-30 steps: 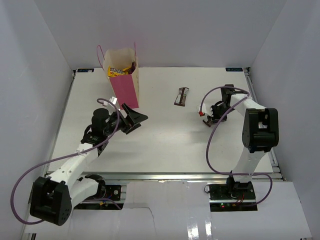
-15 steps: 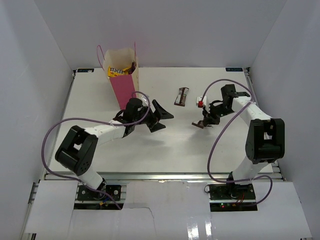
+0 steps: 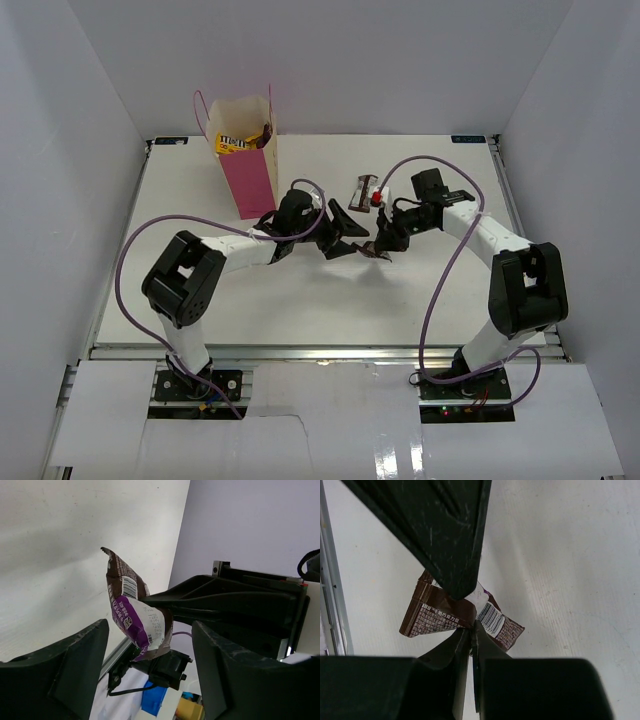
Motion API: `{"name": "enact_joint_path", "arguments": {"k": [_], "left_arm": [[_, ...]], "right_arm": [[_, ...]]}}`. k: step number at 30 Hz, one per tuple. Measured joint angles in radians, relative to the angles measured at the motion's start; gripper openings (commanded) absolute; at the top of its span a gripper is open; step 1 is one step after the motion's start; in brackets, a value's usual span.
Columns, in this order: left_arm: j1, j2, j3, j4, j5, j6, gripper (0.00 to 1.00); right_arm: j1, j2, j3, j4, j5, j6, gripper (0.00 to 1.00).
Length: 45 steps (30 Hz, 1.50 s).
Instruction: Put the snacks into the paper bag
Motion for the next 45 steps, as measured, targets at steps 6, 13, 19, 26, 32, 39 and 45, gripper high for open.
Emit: {"name": "enact_joint_path", "arguments": {"k": [6,13,19,26,32,39,45], "left_arm": [[0.000,0.014,0.006,0.000,0.003,-0.017,0.65],[0.010,0.032,0.027,-0.007,-0.002,-0.024,0.44],[0.011,0.044,0.037,0.000,0.000,-0.027,0.22],[0.032,0.045,0.037,-0.025,0.026,0.012,0.09],[0.116,0.007,0.135,-0.256,-0.024,0.204,0.08],[0.224,-0.173,0.332,-0.462,-0.090,0.481,0.08],[0.302,-0.282,0.547,-0.518,-0.113,0.626,0.08]], "right_arm": [[0.048,0.000,0.013,0.092,0.035,0.108,0.10],[0.084,0.000,0.013,0.174,0.129,0.221,0.12],[0.092,0.000,0.002,0.209,0.167,0.262,0.22],[0.092,-0.010,-0.003,0.221,0.195,0.262,0.55],[0.049,-0.105,-0.009,0.206,0.173,0.245,0.59],[-0.109,-0.158,-0.008,0.202,0.137,0.225,0.59],[-0.114,-0.155,-0.008,0.194,0.119,0.224,0.58]]}}
